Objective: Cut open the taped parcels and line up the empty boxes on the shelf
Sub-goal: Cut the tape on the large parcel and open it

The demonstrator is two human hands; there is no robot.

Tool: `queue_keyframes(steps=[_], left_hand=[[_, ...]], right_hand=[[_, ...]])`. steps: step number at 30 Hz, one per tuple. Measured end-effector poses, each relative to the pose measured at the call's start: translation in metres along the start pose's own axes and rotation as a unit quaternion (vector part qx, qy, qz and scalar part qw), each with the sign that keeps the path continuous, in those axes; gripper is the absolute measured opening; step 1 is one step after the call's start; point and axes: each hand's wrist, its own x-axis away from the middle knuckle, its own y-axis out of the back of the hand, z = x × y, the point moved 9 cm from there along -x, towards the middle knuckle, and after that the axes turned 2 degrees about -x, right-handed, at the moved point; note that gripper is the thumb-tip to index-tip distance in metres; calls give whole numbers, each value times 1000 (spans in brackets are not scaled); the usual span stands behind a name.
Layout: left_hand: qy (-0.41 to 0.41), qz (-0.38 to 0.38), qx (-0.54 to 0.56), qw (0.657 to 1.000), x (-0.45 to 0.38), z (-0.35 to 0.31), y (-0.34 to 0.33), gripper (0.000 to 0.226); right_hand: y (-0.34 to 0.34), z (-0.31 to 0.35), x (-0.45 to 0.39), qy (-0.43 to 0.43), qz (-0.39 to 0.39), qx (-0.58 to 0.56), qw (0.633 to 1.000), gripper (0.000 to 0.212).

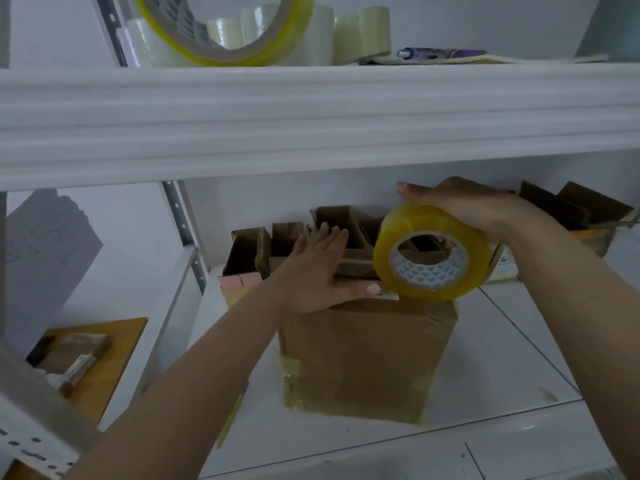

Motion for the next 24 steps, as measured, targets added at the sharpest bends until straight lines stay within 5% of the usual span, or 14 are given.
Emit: queue_keyframes(steps=[6, 10, 14, 24], left_hand=[[-7, 38, -77, 996, -17, -13, -41, 126], [-12, 53, -80, 995, -22, -11, -47, 123], [-11, 56, -81, 995, -20, -11, -47, 119], [18, 74, -92, 993, -14, -12, -43, 124]], right_hand=[[1, -21, 0, 55, 30, -129, 990, 84], [-26, -50, -2, 93, 86, -277, 952, 77], [-35, -51, -1, 90, 46, -389, 916, 70], [38, -60, 20, 63, -73, -319, 943, 35]])
